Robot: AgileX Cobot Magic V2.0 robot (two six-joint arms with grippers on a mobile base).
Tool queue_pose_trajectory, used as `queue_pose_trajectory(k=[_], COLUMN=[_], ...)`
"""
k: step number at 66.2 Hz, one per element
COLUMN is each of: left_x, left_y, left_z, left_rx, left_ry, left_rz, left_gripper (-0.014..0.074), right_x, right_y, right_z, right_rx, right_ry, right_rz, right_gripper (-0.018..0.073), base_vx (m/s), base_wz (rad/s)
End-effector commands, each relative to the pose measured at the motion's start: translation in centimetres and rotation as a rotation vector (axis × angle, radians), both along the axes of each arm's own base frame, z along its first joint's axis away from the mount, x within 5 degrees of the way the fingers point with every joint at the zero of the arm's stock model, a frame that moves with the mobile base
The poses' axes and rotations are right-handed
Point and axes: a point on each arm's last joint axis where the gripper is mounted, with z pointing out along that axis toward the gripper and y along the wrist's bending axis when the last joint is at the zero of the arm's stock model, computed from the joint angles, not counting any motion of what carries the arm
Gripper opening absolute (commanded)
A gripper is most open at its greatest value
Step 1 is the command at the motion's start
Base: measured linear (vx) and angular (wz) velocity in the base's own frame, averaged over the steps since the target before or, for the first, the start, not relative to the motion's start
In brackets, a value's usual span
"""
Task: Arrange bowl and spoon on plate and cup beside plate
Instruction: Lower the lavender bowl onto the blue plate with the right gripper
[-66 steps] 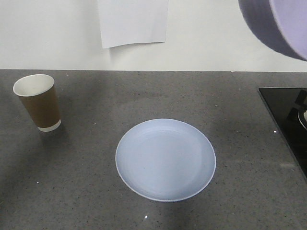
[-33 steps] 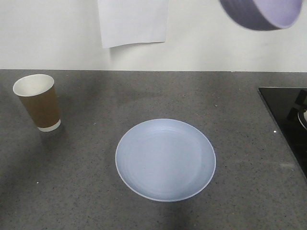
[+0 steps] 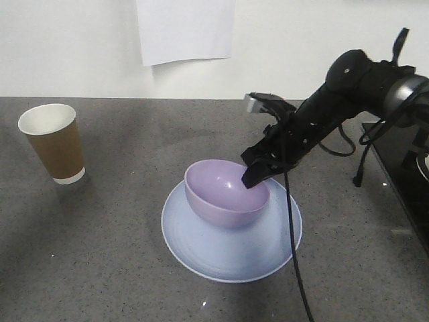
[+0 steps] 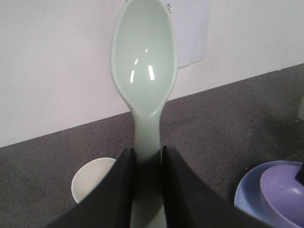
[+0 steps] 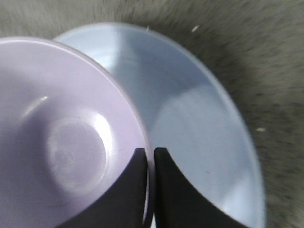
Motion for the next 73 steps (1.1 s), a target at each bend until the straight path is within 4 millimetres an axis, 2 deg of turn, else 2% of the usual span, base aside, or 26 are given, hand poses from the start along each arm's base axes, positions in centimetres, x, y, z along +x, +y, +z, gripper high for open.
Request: queue_pose_trajectory(k=[1, 11, 30, 40, 57, 65, 73], left_x=[-0.7, -0.7, -0.7, -0.7, -0.7, -0.7, -0.7], left_y=[0.2, 0.2, 0.2, 0.2, 0.2, 0.3, 0.3], left_z=[1.7, 1.7, 1.7, 1.7, 1.7, 1.7, 1.6], left_rx=[-0.035, -0.035, -0.035, -0.035, -0.035, -0.033, -0.033], left_ry=[-0.102, -0.102, -0.102, -0.102, -0.102, -0.097, -0.097], left_rz=[-0.008, -0.008, -0.008, -0.008, -0.008, -0.007, -0.007], left_gripper=[-0.0006, -0.0006, -0.0006, -0.0006, -0.0006, -0.0006, -0.0006], right_x=[-1.3, -1.7, -1.9, -1.9, -1.8, -1.8, -2.1], right_y=[1.0, 1.0, 0.4, 0.4, 0.5, 0.4, 0.0], right_z=[3.7, 4.4, 4.2, 4.3, 4.5, 5.8, 8.4], right_rx=[0.024, -0.047, -0.114, -0.108, -0.1, -0.083, -0.055], right_ry=[-0.067, -0.103, -0.094, -0.097, -0.12, -0.189, -0.31], right_rz=[0.037, 0.031, 0.054, 0.052, 0.031, 0.001, -0.056], right_gripper=[0.0002, 0.0006, 0.0035, 0.0109, 0.0314, 0.0382, 0.0412], base_vx=[0.0, 0.0, 0.0, 0.0, 0.0, 0.0, 0.0], base_wz=[0.0, 0.0, 0.0, 0.0, 0.0, 0.0, 0.0])
